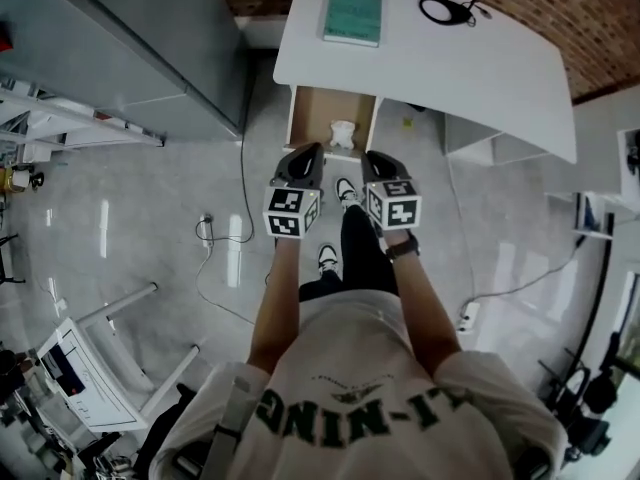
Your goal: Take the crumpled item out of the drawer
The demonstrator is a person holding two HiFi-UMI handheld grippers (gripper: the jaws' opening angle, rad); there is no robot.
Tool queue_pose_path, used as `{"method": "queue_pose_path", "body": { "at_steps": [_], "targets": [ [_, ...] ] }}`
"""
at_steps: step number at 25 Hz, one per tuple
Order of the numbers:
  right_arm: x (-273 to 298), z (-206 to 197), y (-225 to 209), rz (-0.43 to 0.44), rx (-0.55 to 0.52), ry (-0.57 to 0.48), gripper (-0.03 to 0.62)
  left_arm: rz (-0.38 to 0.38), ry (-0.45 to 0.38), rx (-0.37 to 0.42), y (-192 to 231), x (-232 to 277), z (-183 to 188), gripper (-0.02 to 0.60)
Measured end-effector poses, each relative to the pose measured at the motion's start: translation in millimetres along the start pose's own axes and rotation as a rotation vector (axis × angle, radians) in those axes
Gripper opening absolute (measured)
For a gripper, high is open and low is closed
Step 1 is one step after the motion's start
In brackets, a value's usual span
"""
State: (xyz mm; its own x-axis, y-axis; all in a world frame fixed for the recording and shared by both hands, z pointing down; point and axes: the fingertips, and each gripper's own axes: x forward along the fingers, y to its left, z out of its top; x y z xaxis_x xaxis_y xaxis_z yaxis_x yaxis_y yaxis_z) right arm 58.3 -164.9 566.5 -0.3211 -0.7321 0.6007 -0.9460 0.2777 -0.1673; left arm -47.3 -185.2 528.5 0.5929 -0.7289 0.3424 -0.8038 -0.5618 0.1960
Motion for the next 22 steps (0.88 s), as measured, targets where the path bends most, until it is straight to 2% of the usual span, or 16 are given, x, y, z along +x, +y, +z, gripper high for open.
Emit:
{"method": "queue_pose_path", "body": {
  "at_steps": [8, 15, 22],
  "targets": [
    [74.1, -32.3, -22.6, 0.055, -0.079, 0.095, 0.008, 0.035, 0.046, -0.067, 40.8, 42.0, -35.3, -0.005],
    [136.1, -64.9, -37.2, 0.081, -0.154, 0.207, 0.008, 0.021, 0.122, -0.068, 56.9, 76.3, -67.3, -0.006],
    [179.7, -89.2, -41.6, 0.123, -0.146, 0.308, 0.008, 0.015, 0.176, -0.100, 68.2, 109.2, -101.6, -0.006]
  ]
}}
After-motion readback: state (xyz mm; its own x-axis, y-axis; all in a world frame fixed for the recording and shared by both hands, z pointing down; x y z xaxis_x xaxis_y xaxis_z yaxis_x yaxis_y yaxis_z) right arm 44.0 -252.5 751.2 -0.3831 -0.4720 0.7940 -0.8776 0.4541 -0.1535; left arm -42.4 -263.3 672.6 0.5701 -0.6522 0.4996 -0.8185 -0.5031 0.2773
